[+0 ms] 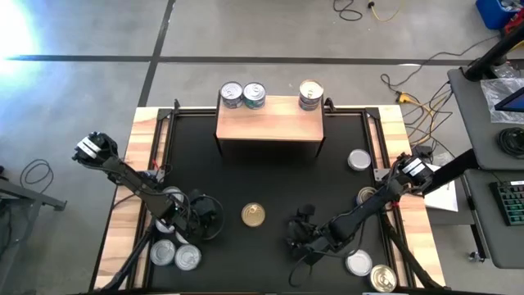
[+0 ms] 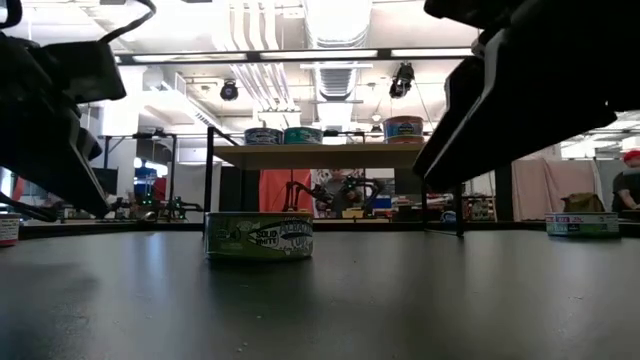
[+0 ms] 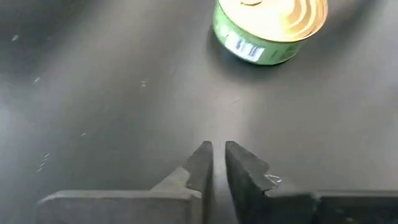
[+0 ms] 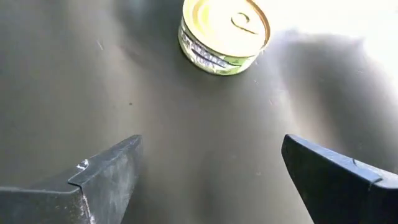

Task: Stack canned seafood by type on shelf
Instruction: Put the top green tuna can on the shelf

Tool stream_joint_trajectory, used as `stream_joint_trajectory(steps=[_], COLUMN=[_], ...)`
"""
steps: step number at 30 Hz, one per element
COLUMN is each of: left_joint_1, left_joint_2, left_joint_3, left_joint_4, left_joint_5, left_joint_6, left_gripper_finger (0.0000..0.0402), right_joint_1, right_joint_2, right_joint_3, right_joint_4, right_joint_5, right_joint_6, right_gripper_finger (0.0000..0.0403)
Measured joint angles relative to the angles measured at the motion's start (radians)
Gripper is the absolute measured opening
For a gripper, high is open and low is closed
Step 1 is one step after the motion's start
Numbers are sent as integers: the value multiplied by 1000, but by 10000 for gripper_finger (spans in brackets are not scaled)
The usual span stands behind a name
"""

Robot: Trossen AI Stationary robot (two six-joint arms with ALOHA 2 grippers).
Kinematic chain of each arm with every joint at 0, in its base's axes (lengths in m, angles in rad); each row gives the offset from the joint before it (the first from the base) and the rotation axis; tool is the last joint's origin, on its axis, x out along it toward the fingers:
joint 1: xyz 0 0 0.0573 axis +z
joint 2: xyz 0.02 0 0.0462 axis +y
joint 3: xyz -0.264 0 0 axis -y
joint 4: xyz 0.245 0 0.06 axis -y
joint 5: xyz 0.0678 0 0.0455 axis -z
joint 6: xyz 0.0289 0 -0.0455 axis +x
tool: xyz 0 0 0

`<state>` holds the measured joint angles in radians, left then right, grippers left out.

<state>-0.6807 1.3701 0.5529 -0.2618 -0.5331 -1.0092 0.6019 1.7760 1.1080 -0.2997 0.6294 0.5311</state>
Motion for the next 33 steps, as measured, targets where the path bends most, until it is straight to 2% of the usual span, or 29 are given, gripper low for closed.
stream_joint_trajectory(steps=[4,9,14,18,24,33], left_joint_1=[0,0,4,33,107,242], left_joint_2=[13,76,193,274,272,229], left_joint_3=[-2,0,3,40,44,41], left_joint_4=[0,37,200,250,255,253], left_joint_5=[-2,-5,-19,-32,77,278], left_joint_6=[5,36,142,246,399,650], left_gripper_finger=[87,148,180,190,213,282], right_joint_1=[-4,-7,-27,-76,-141,-202], right_joint_2=[14,71,158,209,221,222], right_joint_3=[-9,-10,-1,66,147,139], right_joint_4=[-1,70,234,260,229,199], right_joint_5=[0,1,-8,-13,-154,-106], right_joint_6=[56,41,37,122,73,49], right_gripper_finger=[373,373,373,373,373,373])
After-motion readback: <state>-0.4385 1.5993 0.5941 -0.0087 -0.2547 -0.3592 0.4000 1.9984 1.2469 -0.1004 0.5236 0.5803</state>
